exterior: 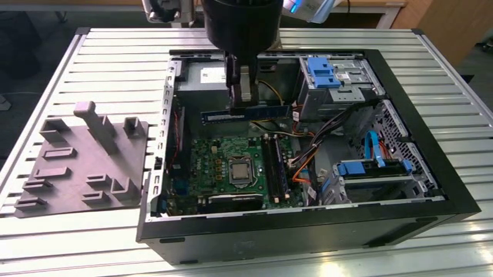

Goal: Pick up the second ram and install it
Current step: 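Pick up the second ram and move it above second insertion slot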

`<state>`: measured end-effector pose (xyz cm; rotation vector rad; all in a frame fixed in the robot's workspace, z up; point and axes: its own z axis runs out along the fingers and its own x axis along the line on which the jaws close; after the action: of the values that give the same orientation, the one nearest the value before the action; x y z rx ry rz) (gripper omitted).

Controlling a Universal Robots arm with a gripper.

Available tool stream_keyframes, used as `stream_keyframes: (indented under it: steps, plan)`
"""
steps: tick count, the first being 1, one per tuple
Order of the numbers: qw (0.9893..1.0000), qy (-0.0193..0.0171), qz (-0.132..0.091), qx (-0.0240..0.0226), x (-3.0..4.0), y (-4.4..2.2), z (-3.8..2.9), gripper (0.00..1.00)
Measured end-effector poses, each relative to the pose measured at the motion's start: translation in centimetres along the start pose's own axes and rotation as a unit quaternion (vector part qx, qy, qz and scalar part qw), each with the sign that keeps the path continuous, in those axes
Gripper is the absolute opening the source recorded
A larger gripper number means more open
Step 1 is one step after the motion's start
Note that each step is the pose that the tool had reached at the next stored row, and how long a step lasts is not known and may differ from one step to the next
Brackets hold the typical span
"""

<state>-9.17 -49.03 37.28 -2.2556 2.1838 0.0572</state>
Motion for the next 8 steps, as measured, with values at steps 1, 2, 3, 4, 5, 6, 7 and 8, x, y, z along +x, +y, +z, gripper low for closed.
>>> stream_keyframes:
  steps: [1,2,3,4,5,6,7,8]
  plan:
    - [1.0000,0.0000,0.000,-0.0001,0.01,-0.08,0.10,0.11]
    - [1.0000,-0.0001,0.000,-0.0002,0.01,-0.15,0.19,0.11]
    - [1.0000,0.0000,0.000,-0.0003,0.02,-0.22,0.27,0.11]
    - [1.0000,0.0000,0.000,-0.0004,0.02,-0.28,0.35,0.11]
    - [1.0000,0.0000,0.000,-0.0005,0.02,-0.34,0.42,0.11]
    - [1.0000,0.0000,0.001,-0.0006,0.03,-0.40,0.50,0.11]
    - [1.0000,-0.0001,0.001,-0.0007,0.03,-0.45,0.57,0.11]
    - [1.0000,-0.0001,0.001,-0.0008,0.04,-0.51,0.65,0.11]
